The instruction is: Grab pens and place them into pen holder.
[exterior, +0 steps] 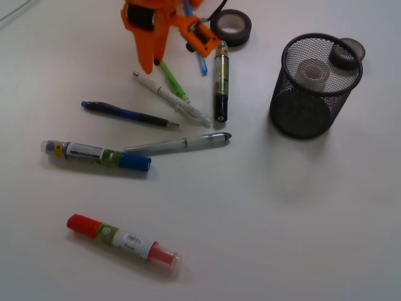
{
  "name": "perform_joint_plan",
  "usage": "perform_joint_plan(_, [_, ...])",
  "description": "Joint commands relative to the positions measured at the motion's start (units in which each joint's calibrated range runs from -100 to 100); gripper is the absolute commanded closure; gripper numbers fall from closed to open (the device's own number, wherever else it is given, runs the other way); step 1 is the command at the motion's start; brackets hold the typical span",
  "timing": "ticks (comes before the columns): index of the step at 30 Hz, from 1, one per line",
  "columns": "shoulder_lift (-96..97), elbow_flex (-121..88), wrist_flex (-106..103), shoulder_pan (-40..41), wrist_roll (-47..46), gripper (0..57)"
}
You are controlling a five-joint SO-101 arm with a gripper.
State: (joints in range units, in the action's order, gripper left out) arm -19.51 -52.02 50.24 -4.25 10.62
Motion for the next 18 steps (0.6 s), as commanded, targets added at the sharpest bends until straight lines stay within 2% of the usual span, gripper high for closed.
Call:
perform_joint_plan(1, [3.7, 4.6, -0.7, -1.1, 2.7, 45.2])
perform_joint_plan(12, [13.4, 7.5, -6.1, -1.5, 5.7, 45.2])
perform_joint_plan(18, [19.3, 14.0, -1.2, -1.5, 6.7, 45.7])
